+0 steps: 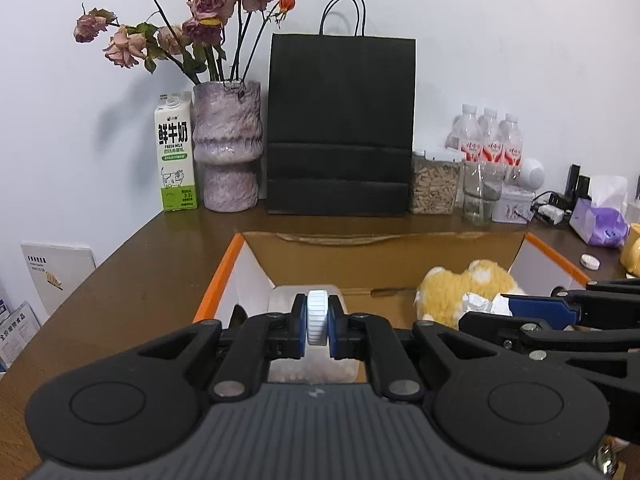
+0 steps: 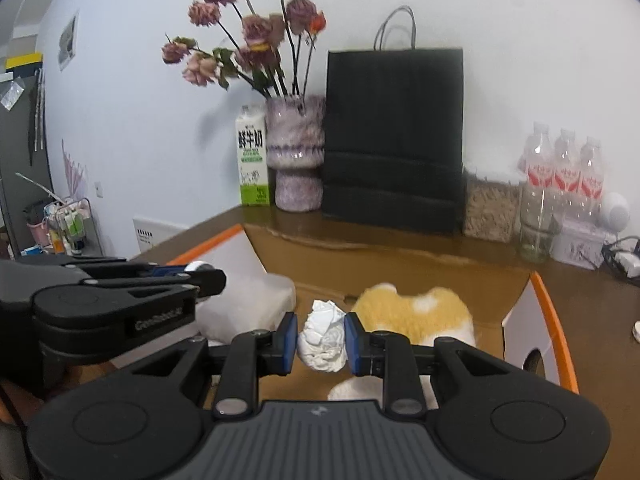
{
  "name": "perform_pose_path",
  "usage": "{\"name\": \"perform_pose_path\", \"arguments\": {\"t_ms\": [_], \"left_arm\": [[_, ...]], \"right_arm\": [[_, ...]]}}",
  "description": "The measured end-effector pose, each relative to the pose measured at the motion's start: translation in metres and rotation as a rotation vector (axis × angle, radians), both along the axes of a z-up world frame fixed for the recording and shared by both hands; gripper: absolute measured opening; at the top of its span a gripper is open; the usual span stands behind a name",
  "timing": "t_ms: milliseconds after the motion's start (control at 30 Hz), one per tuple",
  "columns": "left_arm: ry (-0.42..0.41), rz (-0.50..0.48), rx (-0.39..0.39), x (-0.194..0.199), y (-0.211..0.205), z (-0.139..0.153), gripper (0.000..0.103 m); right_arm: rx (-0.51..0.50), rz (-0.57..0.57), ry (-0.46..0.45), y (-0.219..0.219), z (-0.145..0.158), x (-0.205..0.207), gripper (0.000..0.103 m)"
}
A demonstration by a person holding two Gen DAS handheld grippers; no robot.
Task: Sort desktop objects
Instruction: 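Carry tissue and cap into the cardboard box and open both tools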
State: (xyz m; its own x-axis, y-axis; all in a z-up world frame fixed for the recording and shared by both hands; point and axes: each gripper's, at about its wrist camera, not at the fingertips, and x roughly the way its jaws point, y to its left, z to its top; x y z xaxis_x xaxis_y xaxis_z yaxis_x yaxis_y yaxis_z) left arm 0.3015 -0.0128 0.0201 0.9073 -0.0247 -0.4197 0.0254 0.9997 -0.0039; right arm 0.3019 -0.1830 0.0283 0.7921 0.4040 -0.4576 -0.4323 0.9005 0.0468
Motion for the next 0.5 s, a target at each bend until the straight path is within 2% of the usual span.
{"name": "perform_pose_path", "arguments": {"t_ms": [333, 400, 433, 467, 500], "left_arm": [[0.016, -0.003, 0.039, -0.004, -0.006, -0.008, 0.011], [0.003, -0.003, 0.051, -0.007, -0.008, -0.008, 0.013], [-0.005, -0.002, 0.054, -0.008, -0.009, -0.007, 0.016], [-0.014, -0.003, 0.056, -0.009, -0.009, -0.006, 0.020], [-0.027, 0.000, 0.060, -0.011, -0.010, -0.005, 0.034]], "right_arm": [[-0.001, -0.006, 0.021, -0.003, -0.010, -0.004, 0.027], [0.001, -0.018, 0.013, -0.004, -0.009, -0.005, 0.045], [0.002, -0.024, 0.007, -0.005, -0.008, -0.006, 0.051], [0.004, -0.030, -0.003, -0.006, -0.006, -0.008, 0.063], [0.006, -0.036, -0.013, -0.007, -0.005, -0.010, 0.072]]}}
